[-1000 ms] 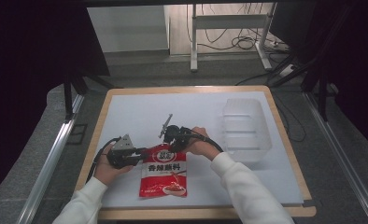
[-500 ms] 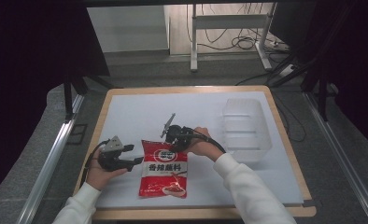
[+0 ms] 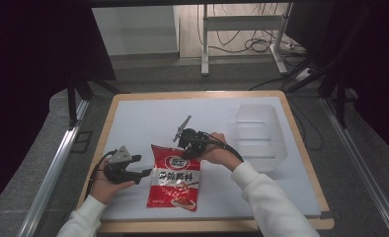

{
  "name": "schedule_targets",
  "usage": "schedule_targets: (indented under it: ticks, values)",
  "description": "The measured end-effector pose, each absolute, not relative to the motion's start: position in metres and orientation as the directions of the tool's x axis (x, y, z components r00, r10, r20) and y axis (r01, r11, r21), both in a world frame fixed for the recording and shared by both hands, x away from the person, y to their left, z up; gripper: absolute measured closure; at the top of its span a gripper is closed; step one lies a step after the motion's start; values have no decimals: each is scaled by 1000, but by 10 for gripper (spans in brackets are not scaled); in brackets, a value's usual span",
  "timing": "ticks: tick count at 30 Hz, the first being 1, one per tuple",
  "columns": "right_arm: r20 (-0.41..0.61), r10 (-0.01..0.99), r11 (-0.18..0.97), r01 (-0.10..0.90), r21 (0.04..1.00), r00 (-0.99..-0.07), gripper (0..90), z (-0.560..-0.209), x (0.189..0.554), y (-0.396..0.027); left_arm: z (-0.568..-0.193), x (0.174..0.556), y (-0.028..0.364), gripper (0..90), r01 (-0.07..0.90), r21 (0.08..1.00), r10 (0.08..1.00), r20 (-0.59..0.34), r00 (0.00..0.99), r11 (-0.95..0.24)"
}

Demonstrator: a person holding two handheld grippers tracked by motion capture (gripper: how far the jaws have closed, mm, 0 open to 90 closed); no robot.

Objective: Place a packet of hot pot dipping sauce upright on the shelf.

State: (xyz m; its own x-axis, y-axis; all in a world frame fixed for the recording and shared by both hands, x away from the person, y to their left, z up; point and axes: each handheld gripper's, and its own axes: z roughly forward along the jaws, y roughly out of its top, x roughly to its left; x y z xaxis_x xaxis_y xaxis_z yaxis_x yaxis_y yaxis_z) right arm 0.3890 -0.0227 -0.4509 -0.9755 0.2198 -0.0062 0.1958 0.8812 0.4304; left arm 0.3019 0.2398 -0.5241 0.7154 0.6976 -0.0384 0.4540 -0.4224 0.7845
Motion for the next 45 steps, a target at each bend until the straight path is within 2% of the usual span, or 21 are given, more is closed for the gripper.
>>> schedule_targets:
  ticks: [10, 25, 38, 45]
  values:
    - [4, 199, 844, 173, 508, -980, 885, -412, 371, -35, -525, 302, 240, 289, 464, 783, 705, -47, 708, -414]
    - [-12, 145, 830, 115, 546, -989, 886, -376, 349, -40, -525, 303, 243, 288, 470, 782, 707, -53, 705, -410]
    - [-120, 121, 831, 34, 555, -985, 889, -337, 332, -43, -527, 304, 243, 285, 474, 776, 710, -49, 703, -415]
    - [-153, 149, 835, 41, 548, -977, 889, -326, 333, -49, -527, 304, 243, 284, 475, 776, 711, -50, 702, -414]
